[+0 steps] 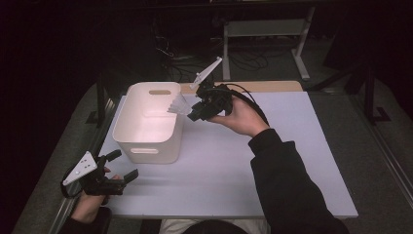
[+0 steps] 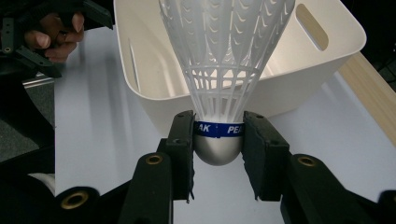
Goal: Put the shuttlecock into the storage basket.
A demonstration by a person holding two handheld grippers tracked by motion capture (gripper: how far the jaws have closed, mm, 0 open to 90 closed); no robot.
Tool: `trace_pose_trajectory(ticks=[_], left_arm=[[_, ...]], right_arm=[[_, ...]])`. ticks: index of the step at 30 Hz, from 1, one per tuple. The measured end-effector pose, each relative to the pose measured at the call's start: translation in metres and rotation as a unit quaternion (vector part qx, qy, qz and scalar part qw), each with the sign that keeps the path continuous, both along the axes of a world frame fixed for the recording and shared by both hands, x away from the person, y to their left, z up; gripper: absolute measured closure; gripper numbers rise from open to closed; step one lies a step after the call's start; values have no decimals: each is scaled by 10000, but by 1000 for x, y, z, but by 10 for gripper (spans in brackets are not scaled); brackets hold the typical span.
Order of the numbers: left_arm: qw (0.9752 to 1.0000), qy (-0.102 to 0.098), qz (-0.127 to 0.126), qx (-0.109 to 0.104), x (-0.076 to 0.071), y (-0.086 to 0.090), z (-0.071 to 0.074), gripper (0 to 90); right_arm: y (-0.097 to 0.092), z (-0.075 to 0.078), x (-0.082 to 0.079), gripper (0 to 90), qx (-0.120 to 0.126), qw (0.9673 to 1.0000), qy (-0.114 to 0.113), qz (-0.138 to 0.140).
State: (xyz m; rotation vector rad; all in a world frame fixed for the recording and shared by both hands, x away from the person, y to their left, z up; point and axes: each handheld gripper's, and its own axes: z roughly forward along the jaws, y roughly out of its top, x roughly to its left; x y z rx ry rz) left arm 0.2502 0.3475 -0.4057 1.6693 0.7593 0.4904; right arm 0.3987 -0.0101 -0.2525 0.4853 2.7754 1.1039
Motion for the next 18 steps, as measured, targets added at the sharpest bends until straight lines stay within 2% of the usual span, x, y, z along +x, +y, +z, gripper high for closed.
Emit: trace_pose_trajectory(ticks=[18], left_arm=[[10000, 5, -17, 5, 0, 0, 0, 0]], right_arm=[[28, 3, 9, 638, -38, 9998, -33, 181]])
